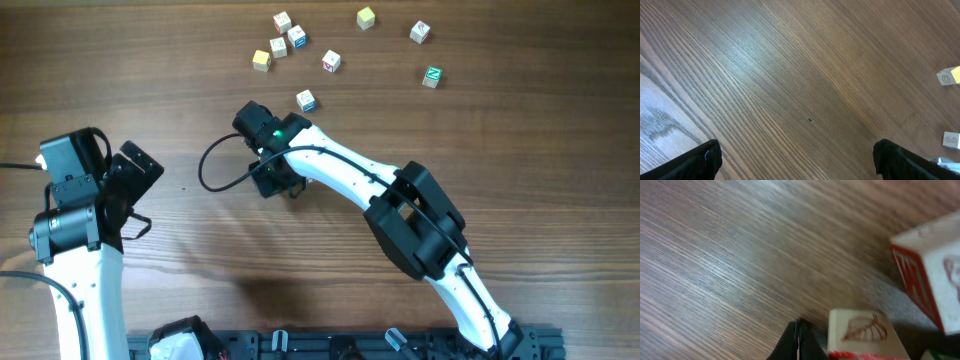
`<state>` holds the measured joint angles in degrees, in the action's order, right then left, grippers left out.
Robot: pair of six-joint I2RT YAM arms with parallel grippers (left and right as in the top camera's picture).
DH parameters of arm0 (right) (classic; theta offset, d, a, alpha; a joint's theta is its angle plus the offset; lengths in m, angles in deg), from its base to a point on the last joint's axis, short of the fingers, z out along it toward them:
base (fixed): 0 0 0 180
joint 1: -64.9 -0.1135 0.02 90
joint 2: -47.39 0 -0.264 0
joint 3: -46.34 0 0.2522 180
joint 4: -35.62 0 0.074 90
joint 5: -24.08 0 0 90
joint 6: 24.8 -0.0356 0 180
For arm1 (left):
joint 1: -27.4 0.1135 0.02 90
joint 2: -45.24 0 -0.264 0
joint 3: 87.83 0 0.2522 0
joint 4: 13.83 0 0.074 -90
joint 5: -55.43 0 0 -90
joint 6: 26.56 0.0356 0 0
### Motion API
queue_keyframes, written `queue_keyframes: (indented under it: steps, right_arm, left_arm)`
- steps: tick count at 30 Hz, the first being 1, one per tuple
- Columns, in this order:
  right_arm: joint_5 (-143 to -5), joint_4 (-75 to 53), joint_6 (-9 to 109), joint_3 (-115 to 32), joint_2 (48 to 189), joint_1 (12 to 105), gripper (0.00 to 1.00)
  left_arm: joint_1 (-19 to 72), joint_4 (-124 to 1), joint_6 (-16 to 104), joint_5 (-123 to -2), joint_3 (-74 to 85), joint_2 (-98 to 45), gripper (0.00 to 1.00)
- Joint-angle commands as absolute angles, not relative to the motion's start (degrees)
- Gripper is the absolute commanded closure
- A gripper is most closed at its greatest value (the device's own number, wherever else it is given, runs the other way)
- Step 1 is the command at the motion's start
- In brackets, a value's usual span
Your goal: Form a circle
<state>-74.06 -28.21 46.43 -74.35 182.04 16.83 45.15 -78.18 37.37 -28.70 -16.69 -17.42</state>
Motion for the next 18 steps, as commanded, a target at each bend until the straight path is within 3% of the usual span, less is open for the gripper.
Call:
queue_keyframes:
  steps: [1,18]
  right_arm:
    - [-75.2,-26.4,48.7,-74.1,180.1,16.5,0.96]
    - [-71.5,-31.6,53.6,-74.1,180.1,16.5,0.96]
  left_arm:
    - [45.5,-78.1,36.8,-29.2,-16.7,-17.4,0.00]
    - [45.5,-78.1,36.8,-29.2,-16.7,-17.4,0.00]
